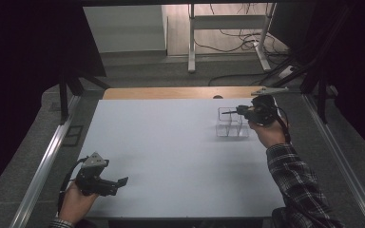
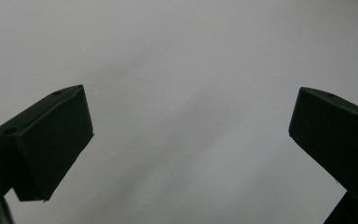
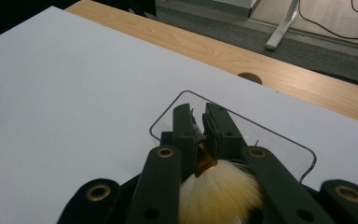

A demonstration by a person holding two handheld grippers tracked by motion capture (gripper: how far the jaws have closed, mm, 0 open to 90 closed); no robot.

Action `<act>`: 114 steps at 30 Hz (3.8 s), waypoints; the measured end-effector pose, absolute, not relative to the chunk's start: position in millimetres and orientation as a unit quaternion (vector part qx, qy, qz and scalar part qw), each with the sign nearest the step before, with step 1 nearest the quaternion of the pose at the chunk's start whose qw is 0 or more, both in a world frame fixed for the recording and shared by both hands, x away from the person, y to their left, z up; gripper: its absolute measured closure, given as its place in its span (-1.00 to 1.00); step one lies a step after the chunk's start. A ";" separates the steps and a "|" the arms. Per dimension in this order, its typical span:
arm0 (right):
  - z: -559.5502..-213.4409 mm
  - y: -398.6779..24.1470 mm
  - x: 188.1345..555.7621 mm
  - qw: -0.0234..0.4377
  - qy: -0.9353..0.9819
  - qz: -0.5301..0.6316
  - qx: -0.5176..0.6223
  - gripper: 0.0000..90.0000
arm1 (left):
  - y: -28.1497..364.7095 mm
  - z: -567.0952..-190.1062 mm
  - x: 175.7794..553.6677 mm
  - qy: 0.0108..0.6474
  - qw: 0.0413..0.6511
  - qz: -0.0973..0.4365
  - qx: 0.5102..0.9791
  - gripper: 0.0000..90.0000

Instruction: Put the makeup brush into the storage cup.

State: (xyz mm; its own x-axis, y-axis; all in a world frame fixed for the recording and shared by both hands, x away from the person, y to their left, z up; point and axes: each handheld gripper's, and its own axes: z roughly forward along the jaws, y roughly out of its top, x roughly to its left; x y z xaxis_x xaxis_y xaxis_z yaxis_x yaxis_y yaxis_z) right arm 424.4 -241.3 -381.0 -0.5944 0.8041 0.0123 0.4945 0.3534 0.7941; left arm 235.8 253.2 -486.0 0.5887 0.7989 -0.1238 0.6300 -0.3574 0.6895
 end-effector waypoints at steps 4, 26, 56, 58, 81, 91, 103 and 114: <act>-384.4 -238.7 426.2 0.195 0.801 0.395 0.406 0.85 | 253.0 -486.1 235.8 0.438 0.360 0.117 0.815 -1.00; -401.1 -226.2 435.7 0.199 0.808 0.379 0.406 0.85 | 252.6 -486.9 236.2 0.437 0.360 0.116 0.816 -1.00; -420.3 -225.3 443.8 0.188 0.799 0.385 0.422 -0.78 | 253.2 -486.2 236.1 0.438 0.365 0.116 0.813 -1.00; -420.3 -226.0 442.8 0.184 0.800 0.386 0.421 -0.80 | 253.5 -485.7 236.1 0.438 0.367 0.115 0.813 -1.00; -405.5 -230.4 421.4 0.188 0.808 0.389 0.401 -0.94 | 253.2 -484.1 236.5 0.432 0.385 0.112 0.808 -1.00; -407.2 -230.6 410.4 0.192 0.818 0.378 0.389 -0.96 | 253.8 -483.3 236.0 0.429 0.394 0.110 0.805 -1.00; -413.1 -236.0 398.5 0.191 0.818 0.382 0.385 -0.97 | 253.1 -483.3 235.8 0.427 0.398 0.111 0.804 -1.00; -418.8 -238.6 388.0 0.191 0.817 0.386 0.383 -0.98 | 252.7 -483.5 235.5 0.422 0.396 0.114 0.807 -1.00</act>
